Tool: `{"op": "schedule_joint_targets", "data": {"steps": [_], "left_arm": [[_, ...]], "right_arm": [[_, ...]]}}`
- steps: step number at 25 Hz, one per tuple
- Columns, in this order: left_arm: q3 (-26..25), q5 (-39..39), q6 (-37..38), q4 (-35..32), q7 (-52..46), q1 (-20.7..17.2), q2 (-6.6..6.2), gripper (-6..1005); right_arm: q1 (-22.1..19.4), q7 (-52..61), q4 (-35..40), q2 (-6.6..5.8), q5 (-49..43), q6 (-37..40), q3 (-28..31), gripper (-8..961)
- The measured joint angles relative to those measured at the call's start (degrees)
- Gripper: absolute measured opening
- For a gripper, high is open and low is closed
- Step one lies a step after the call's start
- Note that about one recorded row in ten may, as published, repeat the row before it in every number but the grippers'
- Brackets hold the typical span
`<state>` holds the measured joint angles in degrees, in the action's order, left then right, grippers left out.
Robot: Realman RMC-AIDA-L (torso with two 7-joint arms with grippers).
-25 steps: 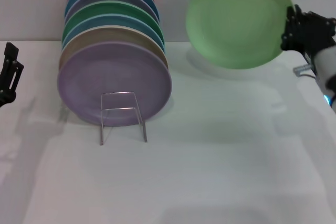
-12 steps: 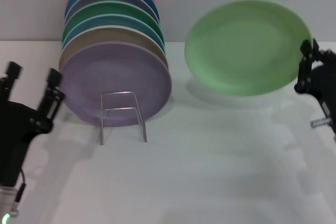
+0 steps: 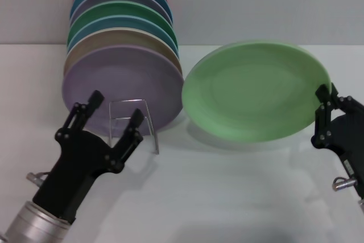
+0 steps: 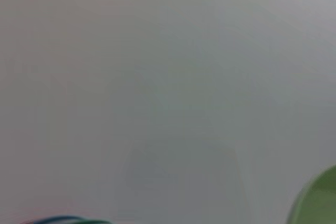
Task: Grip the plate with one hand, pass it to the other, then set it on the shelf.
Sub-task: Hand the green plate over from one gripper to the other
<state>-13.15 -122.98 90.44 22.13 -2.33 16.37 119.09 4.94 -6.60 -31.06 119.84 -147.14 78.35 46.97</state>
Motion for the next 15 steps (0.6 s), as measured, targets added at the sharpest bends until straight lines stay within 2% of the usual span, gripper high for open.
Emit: {"op": "schedule_joint_targets", "data": {"steps": [4, 7, 15], "left_arm": [[0.48, 0.03, -3.37, 0.91, 0.32, 0.83, -0.01, 759], [0.23, 0.02, -6.84, 1.83, 0.35, 1.31, 0.0, 759], [0.16, 0.15, -9.43, 2.31, 0.62, 2.5, -0.01, 759]], "right_arm": [[0.36, -2.16, -0.51, 0.02, 6.23, 0.42, -6.58, 35], [0.65, -8.44, -2.88, 0.04, 12.27, 0.47, -13.11, 36], [0.53, -21.78, -7.2, 0.04, 18.18, 0.54, -19.4, 39]]}}
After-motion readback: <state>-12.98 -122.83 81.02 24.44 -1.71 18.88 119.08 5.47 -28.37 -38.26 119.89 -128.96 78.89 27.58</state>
